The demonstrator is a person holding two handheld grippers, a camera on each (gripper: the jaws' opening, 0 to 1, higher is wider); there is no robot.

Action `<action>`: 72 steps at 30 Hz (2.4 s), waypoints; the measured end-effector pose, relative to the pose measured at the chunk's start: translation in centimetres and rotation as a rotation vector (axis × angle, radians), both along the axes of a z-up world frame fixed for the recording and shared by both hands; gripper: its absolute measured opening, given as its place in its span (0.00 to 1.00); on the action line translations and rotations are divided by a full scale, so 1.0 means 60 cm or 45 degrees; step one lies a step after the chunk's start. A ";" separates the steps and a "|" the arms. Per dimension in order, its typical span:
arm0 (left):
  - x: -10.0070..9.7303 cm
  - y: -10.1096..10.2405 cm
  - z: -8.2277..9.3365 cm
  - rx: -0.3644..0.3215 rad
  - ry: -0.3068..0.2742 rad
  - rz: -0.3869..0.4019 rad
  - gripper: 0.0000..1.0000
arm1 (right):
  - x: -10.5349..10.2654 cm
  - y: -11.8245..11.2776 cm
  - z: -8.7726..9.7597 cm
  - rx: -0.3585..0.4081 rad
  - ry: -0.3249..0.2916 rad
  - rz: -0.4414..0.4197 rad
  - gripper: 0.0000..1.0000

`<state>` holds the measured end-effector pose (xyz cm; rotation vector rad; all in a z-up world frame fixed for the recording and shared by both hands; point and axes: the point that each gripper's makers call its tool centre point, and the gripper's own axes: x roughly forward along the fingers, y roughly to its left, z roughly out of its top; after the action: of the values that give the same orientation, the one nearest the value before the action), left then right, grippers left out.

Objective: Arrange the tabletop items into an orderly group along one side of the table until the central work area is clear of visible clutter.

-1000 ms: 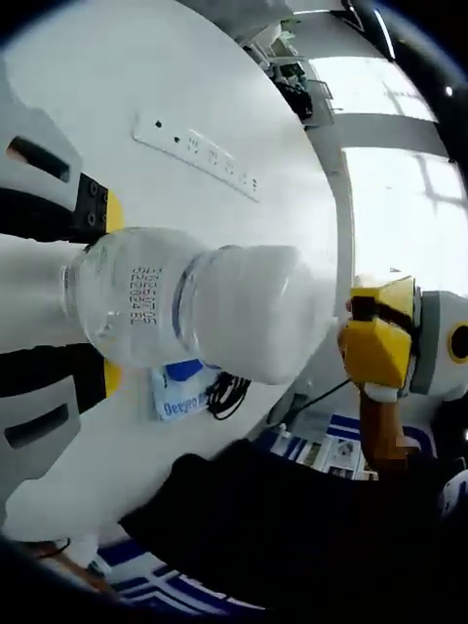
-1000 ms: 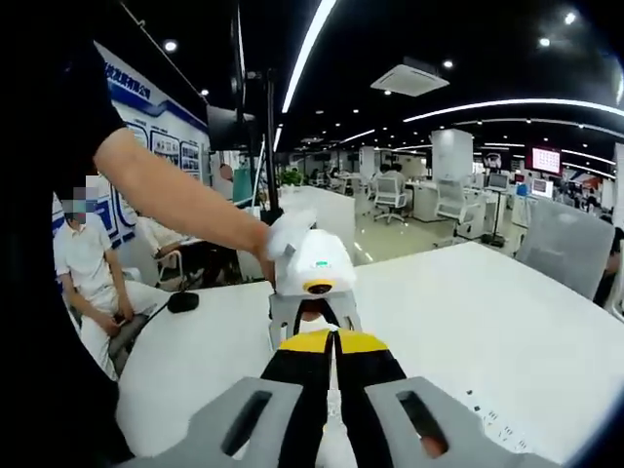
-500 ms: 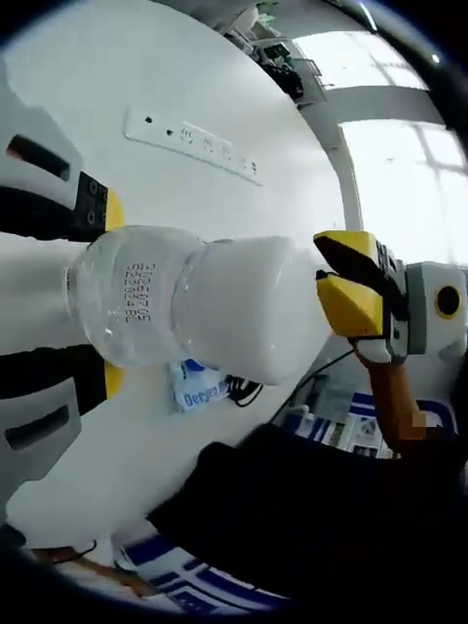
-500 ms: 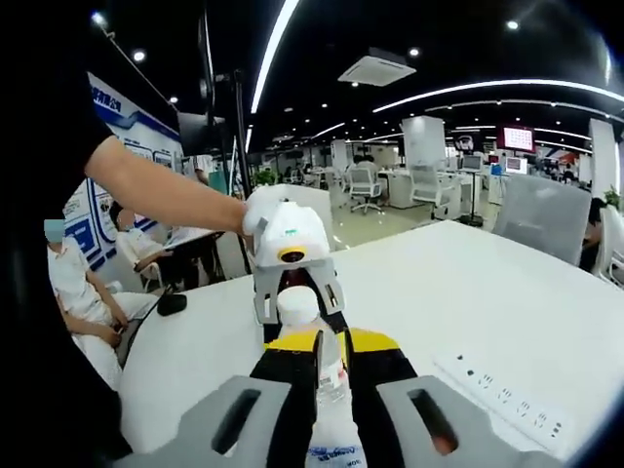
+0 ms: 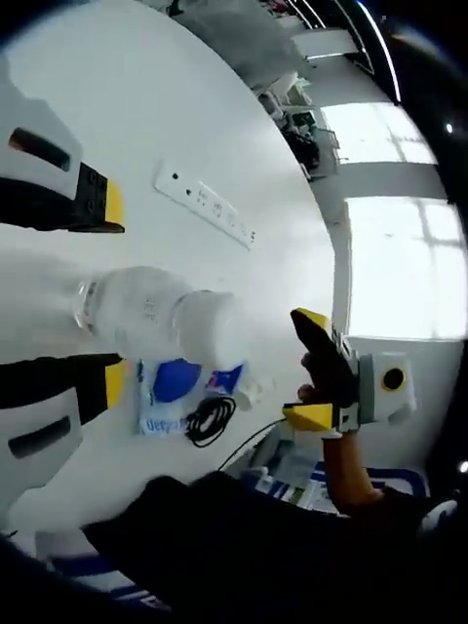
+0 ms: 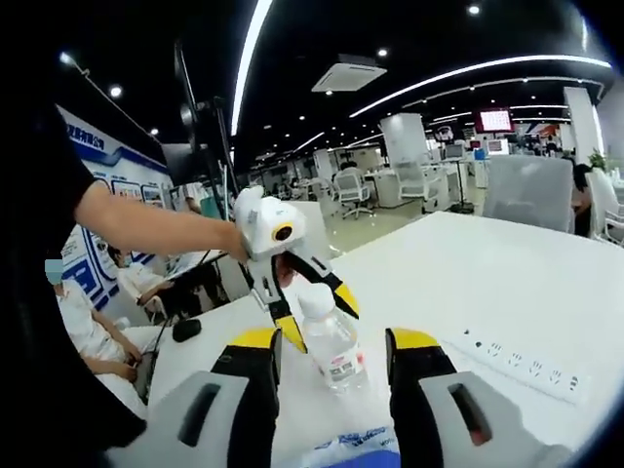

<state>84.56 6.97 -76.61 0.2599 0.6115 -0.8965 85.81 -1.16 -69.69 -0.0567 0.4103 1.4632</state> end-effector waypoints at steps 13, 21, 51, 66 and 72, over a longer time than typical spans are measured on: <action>-0.060 0.005 0.092 -0.183 -0.125 0.433 0.53 | -0.021 -0.122 0.026 -0.013 -0.048 -0.163 0.75; -0.113 -0.015 0.098 -0.154 -0.180 0.612 0.64 | -0.041 -0.196 0.013 -0.046 -0.056 -0.214 0.82; -0.241 -0.205 0.083 -0.165 -0.186 0.841 0.90 | -0.108 -0.503 -0.070 -0.230 -0.005 -0.569 0.93; -0.282 -0.231 0.084 -0.172 -0.181 0.862 1.00 | -0.144 -0.537 -0.072 -0.260 -0.023 -0.607 0.99; -0.289 -0.227 0.077 -0.172 -0.170 0.861 1.00 | -0.148 -0.542 -0.070 -0.262 -0.024 -0.618 0.99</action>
<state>67.22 -6.63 -71.97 -0.0176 0.4648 -0.2626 76.92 -33.66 -73.89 -0.1263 0.5175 0.9397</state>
